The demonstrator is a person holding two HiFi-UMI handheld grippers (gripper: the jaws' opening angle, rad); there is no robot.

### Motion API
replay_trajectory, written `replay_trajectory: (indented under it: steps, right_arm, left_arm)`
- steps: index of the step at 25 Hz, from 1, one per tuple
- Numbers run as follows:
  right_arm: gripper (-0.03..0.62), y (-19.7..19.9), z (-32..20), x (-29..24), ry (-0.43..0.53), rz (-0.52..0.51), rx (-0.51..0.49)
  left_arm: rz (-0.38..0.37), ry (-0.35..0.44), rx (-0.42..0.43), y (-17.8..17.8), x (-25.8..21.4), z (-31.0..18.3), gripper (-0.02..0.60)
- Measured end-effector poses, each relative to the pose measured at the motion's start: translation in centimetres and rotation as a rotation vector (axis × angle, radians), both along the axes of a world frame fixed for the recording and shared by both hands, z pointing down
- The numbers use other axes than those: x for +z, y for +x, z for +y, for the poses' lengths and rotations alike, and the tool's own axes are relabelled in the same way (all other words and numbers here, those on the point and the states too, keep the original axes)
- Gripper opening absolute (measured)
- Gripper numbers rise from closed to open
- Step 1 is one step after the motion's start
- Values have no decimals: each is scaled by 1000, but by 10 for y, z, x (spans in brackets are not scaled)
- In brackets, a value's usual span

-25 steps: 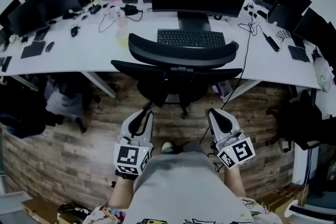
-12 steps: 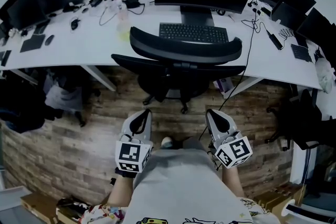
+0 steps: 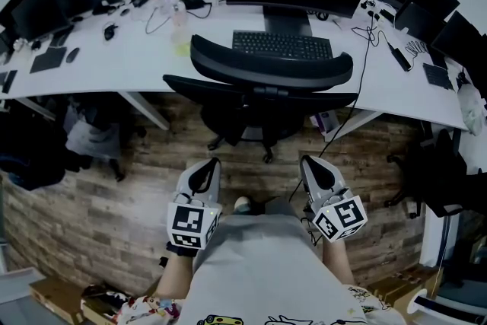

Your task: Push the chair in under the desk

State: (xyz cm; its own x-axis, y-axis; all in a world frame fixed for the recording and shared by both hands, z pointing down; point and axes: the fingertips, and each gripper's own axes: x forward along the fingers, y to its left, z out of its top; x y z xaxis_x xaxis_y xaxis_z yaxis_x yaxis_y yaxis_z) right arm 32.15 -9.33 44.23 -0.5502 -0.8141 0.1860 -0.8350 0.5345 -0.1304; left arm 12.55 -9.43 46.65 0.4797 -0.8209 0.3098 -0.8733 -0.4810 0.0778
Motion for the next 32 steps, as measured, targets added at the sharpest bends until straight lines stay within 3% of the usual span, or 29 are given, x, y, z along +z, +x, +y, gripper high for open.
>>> replay_trajectory:
  steps: [32]
  right_arm:
    - [0,-1,-5,-5,17,22,15]
  left_arm:
    - [2,14,-20,-9,-5,-3,11]
